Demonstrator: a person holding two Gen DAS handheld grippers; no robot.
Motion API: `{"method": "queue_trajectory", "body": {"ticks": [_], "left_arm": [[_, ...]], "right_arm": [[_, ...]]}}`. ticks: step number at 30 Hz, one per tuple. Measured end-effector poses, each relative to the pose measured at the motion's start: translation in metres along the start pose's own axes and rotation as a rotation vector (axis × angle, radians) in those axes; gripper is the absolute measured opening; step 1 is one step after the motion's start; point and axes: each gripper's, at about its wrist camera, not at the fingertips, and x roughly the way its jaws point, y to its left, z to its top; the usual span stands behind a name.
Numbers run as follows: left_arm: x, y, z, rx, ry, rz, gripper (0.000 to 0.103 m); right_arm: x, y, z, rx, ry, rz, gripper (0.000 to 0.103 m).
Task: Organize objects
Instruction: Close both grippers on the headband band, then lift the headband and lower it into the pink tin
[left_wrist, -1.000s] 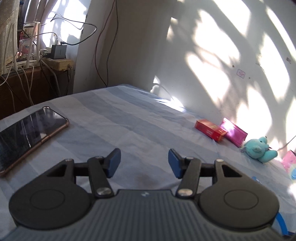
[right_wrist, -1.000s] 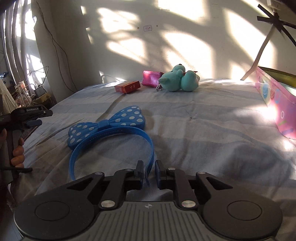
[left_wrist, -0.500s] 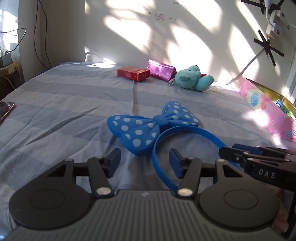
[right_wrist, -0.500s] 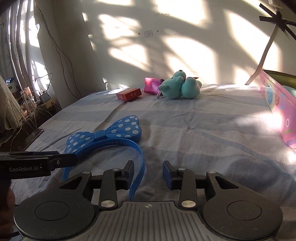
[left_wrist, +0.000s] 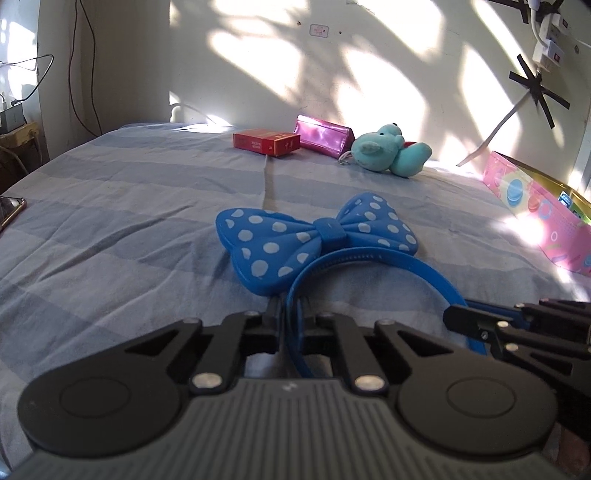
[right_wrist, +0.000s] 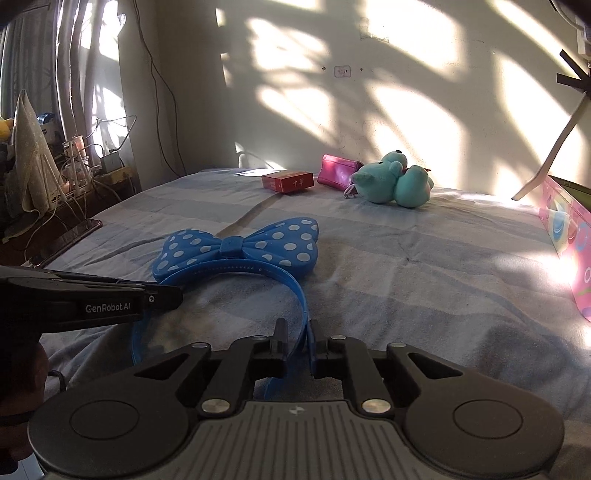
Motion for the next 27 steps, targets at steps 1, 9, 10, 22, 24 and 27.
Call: {"method": "queue_trajectory", "body": {"ticks": [1, 9, 10, 22, 24, 27], "left_arm": [[0.0, -0.001, 0.0, 0.001, -0.002, -0.001, 0.009], [-0.01, -0.025, 0.021, 0.042, -0.086, -0.079, 0.006], [-0.011, -0.033, 0.026, 0.059, -0.101, -0.094, 0.006], [0.013, -0.194, 0.098, 0.263, -0.22, -0.344, 0.006], [0.02, -0.226, 0.105, 0.291, -0.228, -0.385, 0.006], [0.036, -0.27, 0.114, 0.313, -0.215, -0.43, 0.006]], "right_arm": [[-0.003, 0.001, -0.001, -0.005, -0.007, -0.003, 0.012], [-0.026, -0.011, 0.001, 0.022, -0.109, -0.085, 0.012], [-0.031, -0.017, 0.002, 0.035, -0.129, -0.102, 0.012], [-0.1, -0.14, 0.023, 0.153, -0.34, -0.414, 0.012], [-0.109, -0.167, 0.023, 0.176, -0.35, -0.462, 0.012], [-0.119, -0.207, 0.026, 0.211, -0.355, -0.521, 0.011]]}}
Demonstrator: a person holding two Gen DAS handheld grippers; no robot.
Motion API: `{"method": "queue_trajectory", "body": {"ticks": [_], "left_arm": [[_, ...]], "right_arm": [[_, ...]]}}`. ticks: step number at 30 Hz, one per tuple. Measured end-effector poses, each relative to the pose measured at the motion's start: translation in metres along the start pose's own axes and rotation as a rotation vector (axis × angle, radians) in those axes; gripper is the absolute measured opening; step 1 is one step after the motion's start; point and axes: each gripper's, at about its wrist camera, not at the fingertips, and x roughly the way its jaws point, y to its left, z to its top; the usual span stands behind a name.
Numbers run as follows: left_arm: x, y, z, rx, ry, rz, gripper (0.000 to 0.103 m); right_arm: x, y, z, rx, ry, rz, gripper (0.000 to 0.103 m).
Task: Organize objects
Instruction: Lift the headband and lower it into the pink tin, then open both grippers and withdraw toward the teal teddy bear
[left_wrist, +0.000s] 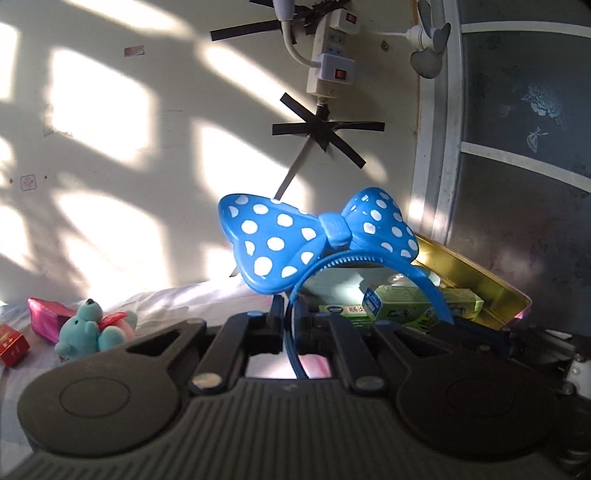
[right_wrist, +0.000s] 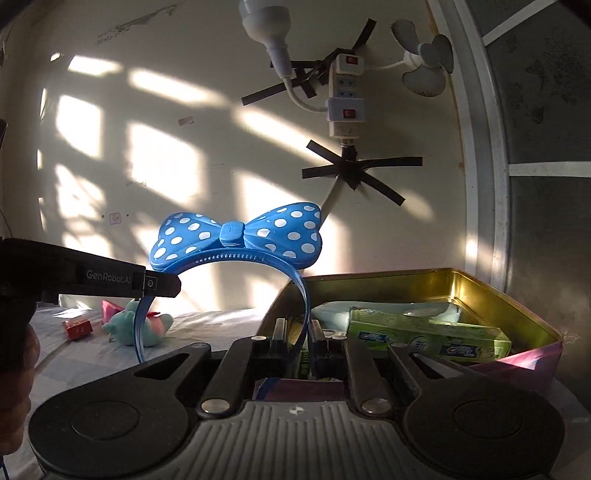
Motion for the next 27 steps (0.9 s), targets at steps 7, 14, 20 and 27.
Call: {"method": "queue_trajectory", "body": {"ticks": [7, 14, 20, 27], "left_arm": [[0.076, -0.045, 0.022, 0.014, 0.042, -0.073, 0.006], [0.132, -0.066, 0.022, 0.101, 0.103, 0.022, 0.023], [0.107, -0.058, 0.017, 0.079, 0.09, 0.008, 0.04], [0.063, -0.046, 0.008, 0.041, 0.09, -0.001, 0.04]], "right_arm": [[0.05, -0.067, 0.016, 0.074, 0.059, -0.094, 0.01], [0.109, -0.079, 0.012, 0.064, 0.143, -0.178, 0.021], [0.094, -0.071, 0.004, 0.14, 0.11, -0.182, 0.032], [0.05, -0.042, 0.003, 0.169, 0.013, -0.191, 0.032]]}}
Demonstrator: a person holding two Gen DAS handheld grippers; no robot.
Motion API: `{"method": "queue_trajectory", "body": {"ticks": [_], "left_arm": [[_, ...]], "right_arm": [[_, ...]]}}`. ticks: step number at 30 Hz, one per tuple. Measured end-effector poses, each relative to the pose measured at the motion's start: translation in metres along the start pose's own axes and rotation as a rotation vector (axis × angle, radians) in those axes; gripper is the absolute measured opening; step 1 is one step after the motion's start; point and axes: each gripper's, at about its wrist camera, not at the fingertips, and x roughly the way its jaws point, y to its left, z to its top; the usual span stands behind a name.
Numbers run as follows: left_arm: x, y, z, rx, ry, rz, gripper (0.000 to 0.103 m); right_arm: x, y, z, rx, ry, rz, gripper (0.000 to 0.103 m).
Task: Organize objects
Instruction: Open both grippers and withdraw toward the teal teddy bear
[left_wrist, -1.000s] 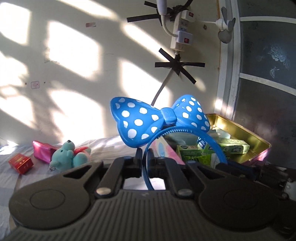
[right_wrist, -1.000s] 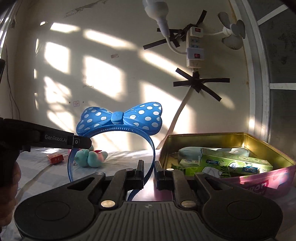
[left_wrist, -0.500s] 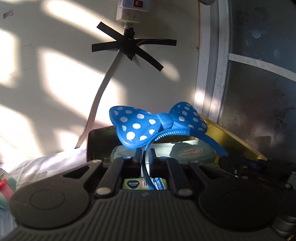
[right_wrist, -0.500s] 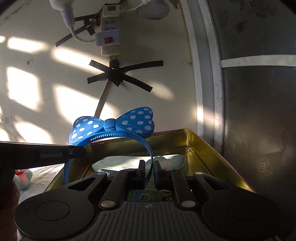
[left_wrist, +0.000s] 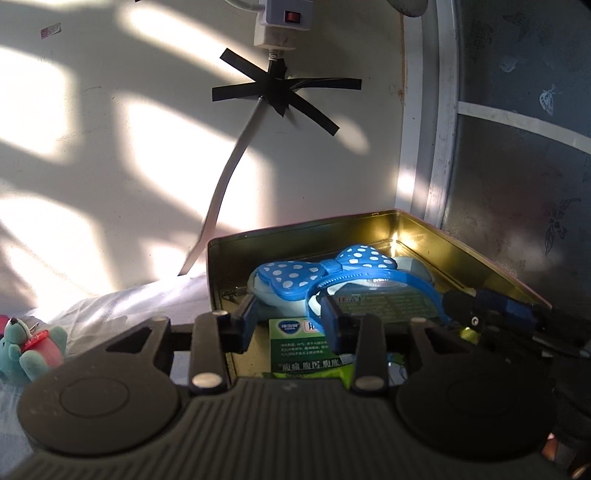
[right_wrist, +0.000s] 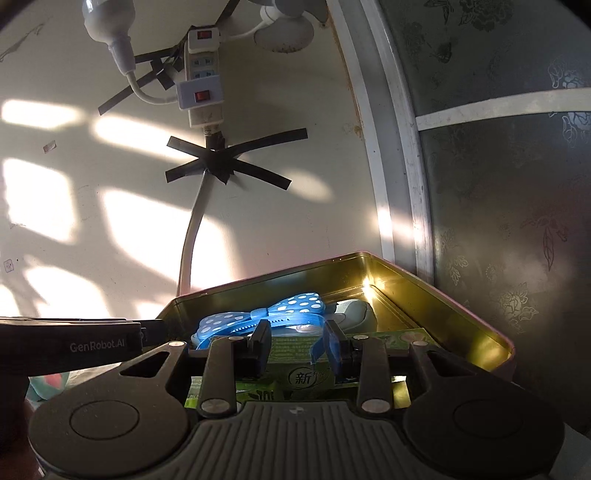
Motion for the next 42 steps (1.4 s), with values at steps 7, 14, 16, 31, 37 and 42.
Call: {"method": "queue_trajectory", "body": {"ticks": [7, 14, 16, 31, 37, 42], "left_arm": [[-0.036, 0.013, -0.02, -0.02, 0.018, -0.007, 0.04], [-0.067, 0.037, -0.046, -0.045, 0.012, 0.035, 0.04], [-0.072, 0.048, -0.058, -0.058, 0.026, 0.06, 0.04], [-0.088, 0.154, -0.121, -0.135, 0.124, 0.294, 0.041], [-0.092, 0.199, -0.136, -0.187, 0.145, 0.365, 0.043], [-0.095, 0.235, -0.147, -0.206, 0.156, 0.427, 0.044]], "right_arm": [[-0.042, 0.017, -0.013, 0.039, -0.017, 0.009, 0.032], [-0.074, 0.038, -0.028, 0.042, -0.012, 0.036, 0.032], [-0.081, 0.046, -0.034, 0.04, -0.004, 0.053, 0.032], [-0.076, 0.143, -0.08, -0.065, 0.204, 0.265, 0.033], [-0.059, 0.18, -0.095, -0.117, 0.307, 0.325, 0.033], [-0.044, 0.209, -0.105, -0.145, 0.368, 0.36, 0.033]]}}
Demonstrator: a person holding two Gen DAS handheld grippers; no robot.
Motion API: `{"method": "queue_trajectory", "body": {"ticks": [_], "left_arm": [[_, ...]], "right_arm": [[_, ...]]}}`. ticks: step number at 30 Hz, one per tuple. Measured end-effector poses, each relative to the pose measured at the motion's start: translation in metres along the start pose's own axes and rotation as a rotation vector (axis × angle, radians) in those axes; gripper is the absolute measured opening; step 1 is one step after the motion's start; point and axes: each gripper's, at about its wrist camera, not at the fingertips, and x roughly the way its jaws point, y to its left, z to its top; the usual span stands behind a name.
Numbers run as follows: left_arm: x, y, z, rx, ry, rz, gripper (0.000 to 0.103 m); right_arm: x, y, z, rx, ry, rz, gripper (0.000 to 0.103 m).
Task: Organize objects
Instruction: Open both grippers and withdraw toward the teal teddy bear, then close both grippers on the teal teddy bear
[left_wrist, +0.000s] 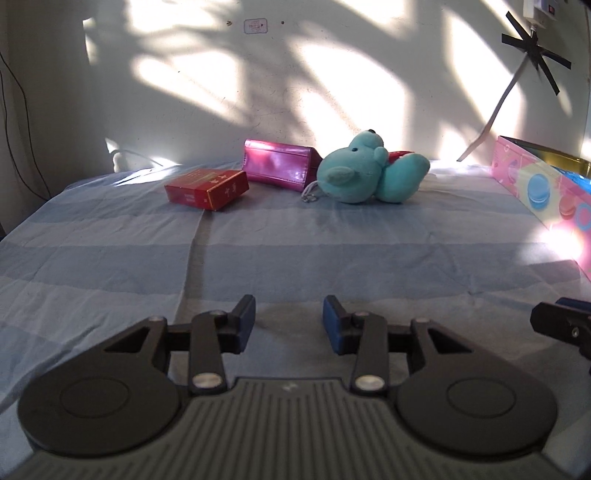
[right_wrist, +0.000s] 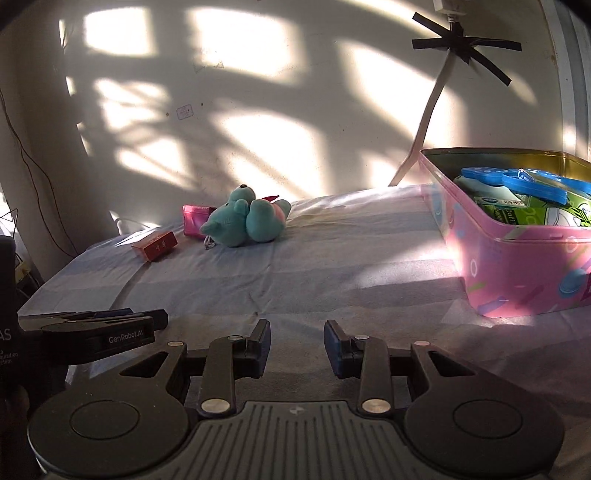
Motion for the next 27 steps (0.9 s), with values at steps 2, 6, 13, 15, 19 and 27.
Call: {"method": "queue_trajectory", "body": {"ticks": [2, 6, 13, 15, 19, 27], "left_arm": [[0.005, 0.014, 0.001, -0.01, -0.003, 0.016, 0.045], [0.012, 0.037, 0.005, -0.025, -0.008, 0.045, 0.045], [0.024, 0.071, 0.012, -0.127, 0.003, 0.049, 0.045], [0.024, 0.079, 0.011, -0.174, 0.001, 0.024, 0.045], [0.02, 0.088, 0.007, -0.241, -0.02, -0.005, 0.044], [0.024, 0.093, 0.009, -0.27, -0.026, -0.05, 0.044]], "right_arm": [[0.01, 0.008, -0.001, -0.009, 0.025, 0.008, 0.033], [0.024, 0.024, 0.0, -0.046, 0.041, 0.015, 0.034], [0.053, 0.04, 0.018, -0.08, 0.039, 0.04, 0.034], [0.062, 0.04, 0.028, -0.075, 0.008, 0.037, 0.034], [0.089, 0.034, 0.057, -0.039, -0.046, 0.042, 0.037], [0.142, 0.027, 0.087, -0.057, -0.059, -0.042, 0.014]]}}
